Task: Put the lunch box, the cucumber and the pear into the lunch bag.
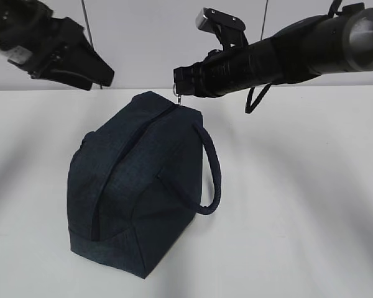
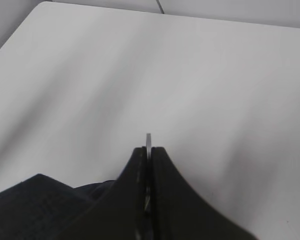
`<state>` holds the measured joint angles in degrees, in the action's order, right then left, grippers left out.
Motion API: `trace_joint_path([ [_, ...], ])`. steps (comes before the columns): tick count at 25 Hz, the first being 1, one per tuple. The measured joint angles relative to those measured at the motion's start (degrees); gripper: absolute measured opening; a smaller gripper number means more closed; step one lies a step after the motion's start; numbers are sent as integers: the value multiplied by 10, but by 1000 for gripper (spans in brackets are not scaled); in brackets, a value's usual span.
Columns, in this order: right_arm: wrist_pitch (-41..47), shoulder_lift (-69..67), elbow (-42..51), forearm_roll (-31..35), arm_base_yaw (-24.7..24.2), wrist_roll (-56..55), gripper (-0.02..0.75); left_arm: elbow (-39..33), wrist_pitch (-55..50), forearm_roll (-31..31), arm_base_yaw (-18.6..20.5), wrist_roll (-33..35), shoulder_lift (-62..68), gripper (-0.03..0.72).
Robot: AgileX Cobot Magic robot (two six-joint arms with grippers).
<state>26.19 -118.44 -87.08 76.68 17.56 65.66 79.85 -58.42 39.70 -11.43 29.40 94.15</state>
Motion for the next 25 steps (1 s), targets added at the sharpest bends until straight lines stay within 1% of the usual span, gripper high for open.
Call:
trace_joint_path([
  [2, 1, 0, 0, 0, 0, 0, 0, 45, -10, -44, -24, -42, 44, 330],
  [3, 2, 0, 0, 0, 0, 0, 0, 65, -11, -56, -35, -60, 63, 328],
  [7, 4, 0, 0, 0, 0, 0, 0, 117, -17, -62, -51, -100, 109, 328],
  [12, 7, 0, 0, 0, 0, 0, 0, 128, -27, -74, -54, -119, 133, 328],
  [16, 8, 0, 0, 1, 0, 2, 0, 129, -26, -123, -62, -147, 136, 328],
  [18, 8, 0, 0, 7, 0, 2, 0, 129, -26, -133, -67, -150, 136, 323],
  [20, 8, 0, 0, 9, 0, 2, 0, 129, -26, -133, -76, -151, 139, 300],
  [21, 8, 0, 0, 11, 0, 2, 0, 129, -26, -134, -81, -152, 141, 276],
  [23, 8, 0, 0, 12, 0, 2, 0, 129, -26, -137, -89, -153, 148, 202],
  [25, 9, 0, 0, 16, 0, 2, 0, 129, -25, -139, -95, -153, 151, 86],
])
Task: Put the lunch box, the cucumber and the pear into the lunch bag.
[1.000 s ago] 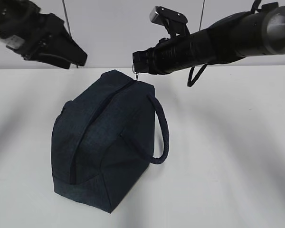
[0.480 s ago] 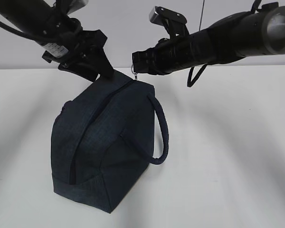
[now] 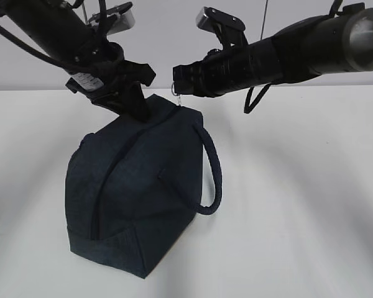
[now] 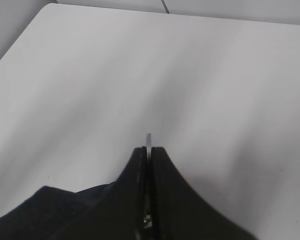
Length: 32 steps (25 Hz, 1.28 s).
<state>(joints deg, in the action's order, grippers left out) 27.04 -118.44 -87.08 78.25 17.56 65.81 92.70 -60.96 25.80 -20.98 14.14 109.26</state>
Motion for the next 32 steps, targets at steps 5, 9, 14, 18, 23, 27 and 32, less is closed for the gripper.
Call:
trace_joint_path([
  [5, -7, 0, 0, 17, 0, 1, 0, 0, 10, -13, -4, 1, -9, 25],
  [9, -10, -16, -1, 25, 0, 1, 0, 0, 19, -16, -4, 6, -21, 24],
  [14, -5, -45, -2, 36, 0, -1, 0, 0, 25, -21, -4, 8, -22, 24],
  [18, -2, -59, -7, 41, 0, -3, 0, 0, 29, -22, -4, 8, -22, 24],
  [23, -2, -72, -7, 47, 0, -5, 0, 0, 36, -23, -4, 8, -22, 24],
  [27, -2, -74, -7, 48, 0, -6, 0, -4, 37, -25, -4, 12, -34, 24],
  [32, -3, -82, -7, 51, 0, -6, 0, -6, 39, -31, -4, 14, -41, 24],
])
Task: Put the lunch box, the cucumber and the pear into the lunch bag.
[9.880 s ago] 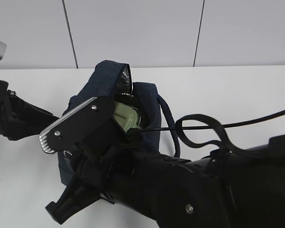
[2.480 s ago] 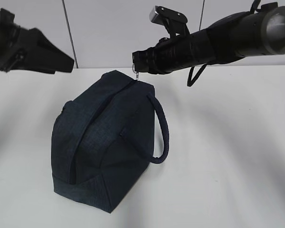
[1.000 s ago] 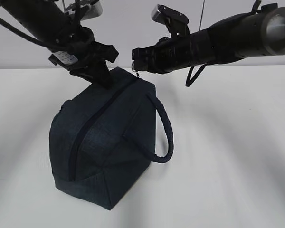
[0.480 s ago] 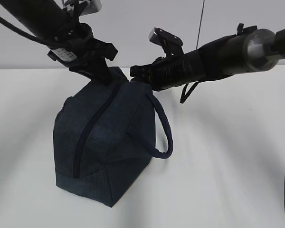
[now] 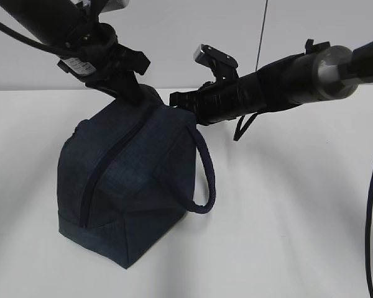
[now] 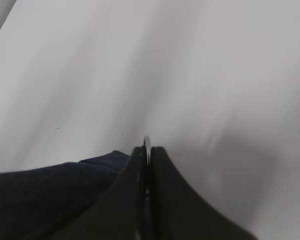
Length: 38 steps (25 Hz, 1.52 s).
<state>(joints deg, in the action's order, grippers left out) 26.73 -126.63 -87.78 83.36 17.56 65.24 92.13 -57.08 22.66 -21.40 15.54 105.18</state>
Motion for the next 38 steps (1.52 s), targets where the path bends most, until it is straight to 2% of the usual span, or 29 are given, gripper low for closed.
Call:
trace_joint_path([
  [10, 12, -11, 0, 5, 0, -20, 0, 0, 6, -3, 0, 1, -3, 23],
  [20, 11, -16, 7, -27, -9, -41, 0, 0, 9, -2, 0, 2, -13, 21],
  [30, 11, -25, 14, -36, -14, -32, 5, 6, 36, 47, 0, 5, -36, 3],
  [32, 18, -25, 14, -13, -14, -7, 46, 6, 32, 50, 0, 5, -36, 10],
  [34, 25, -23, 9, 3, -14, 16, 135, 6, 23, 53, 0, 5, -36, 41],
  [38, 27, 1, -4, 9, -14, 41, 386, 6, 7, 54, 0, 5, -36, 149],
])
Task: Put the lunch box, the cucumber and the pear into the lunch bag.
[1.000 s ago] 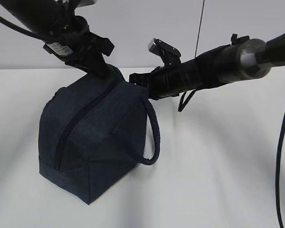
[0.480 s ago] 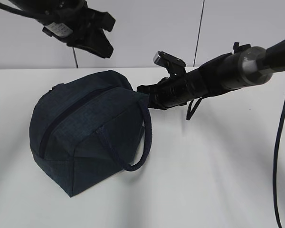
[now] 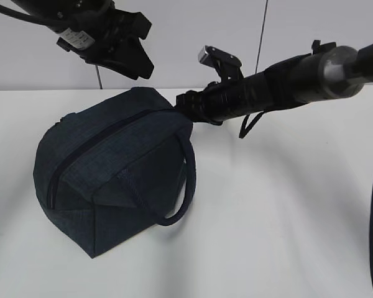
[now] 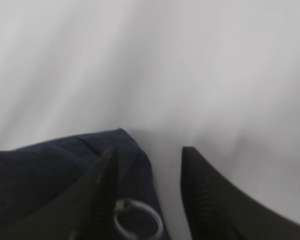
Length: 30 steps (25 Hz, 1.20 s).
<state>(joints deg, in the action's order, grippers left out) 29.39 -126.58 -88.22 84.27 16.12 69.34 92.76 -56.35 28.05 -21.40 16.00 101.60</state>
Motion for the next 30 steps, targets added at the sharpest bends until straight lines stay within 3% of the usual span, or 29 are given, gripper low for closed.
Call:
trace_joint_path([
  [4, 0, 33, -4, 2, 0, 8, 513, 0, -12, 0, 0, 0, 0, 211],
  [7, 0, 62, -4, -14, 0, 10, 534, 0, -17, -2, 0, 0, -1, 225],
  [11, 12, 119, -4, -104, 0, -29, 538, 0, -27, -20, 0, 0, -20, 236],
  [15, 66, 185, -4, -296, 0, -193, 524, 0, -44, -51, -2, -14, -48, 238],
  [20, 178, 231, 0, -591, 0, -469, 517, -27, -47, -163, -14, -81, -91, 238],
  [22, 216, 252, 12, -673, 0, -542, 507, -54, -41, -184, -15, -93, -117, 238],
  [26, 250, 310, 65, -775, 0, -646, 465, -139, 5, -201, -17, -113, -180, 238],
  [30, 261, 391, 143, -831, 0, -702, 445, -235, 31, -244, -17, -145, -243, 239],
])
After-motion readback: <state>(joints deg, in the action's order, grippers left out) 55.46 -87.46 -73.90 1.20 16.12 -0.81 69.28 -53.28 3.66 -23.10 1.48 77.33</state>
